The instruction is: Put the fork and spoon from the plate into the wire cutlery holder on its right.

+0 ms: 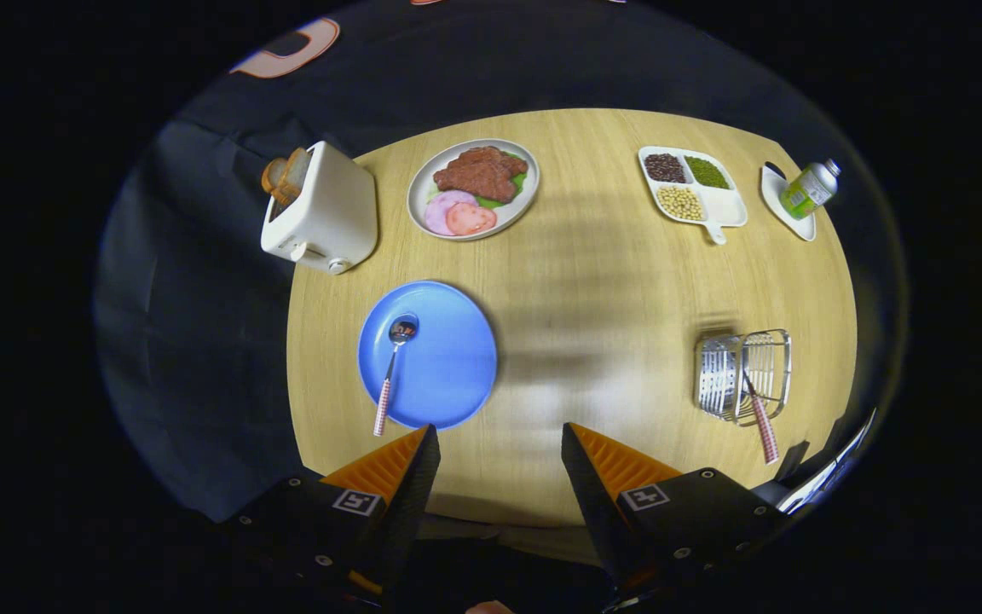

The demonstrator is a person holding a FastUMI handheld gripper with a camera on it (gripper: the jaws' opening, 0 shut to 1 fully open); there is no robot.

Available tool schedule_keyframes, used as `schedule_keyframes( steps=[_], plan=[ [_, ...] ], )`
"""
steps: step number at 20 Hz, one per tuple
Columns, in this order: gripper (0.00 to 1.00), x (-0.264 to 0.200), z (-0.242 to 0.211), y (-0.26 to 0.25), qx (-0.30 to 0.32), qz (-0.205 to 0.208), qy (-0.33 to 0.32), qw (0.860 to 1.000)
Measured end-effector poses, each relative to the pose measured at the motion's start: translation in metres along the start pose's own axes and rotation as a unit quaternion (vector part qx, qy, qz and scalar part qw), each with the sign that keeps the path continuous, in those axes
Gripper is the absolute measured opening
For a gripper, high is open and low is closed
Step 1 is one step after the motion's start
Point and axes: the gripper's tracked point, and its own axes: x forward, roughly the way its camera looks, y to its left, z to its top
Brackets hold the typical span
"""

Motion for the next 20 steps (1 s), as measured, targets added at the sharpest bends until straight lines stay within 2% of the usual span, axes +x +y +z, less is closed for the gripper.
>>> schedule_keyframes(
  steps=[8, 16, 20],
  plan=[
    [0.87, 0.052, -0.014, 0.074, 0.008, -0.002, 0.037, 0.999],
    [0.87, 0.114, -0.031, 0.120, 0.001, -0.033, 0.084, 0.996],
    [0.80, 0.139, -0.035, 0.130, 0.012, -0.045, 0.096, 0.994]
  ],
)
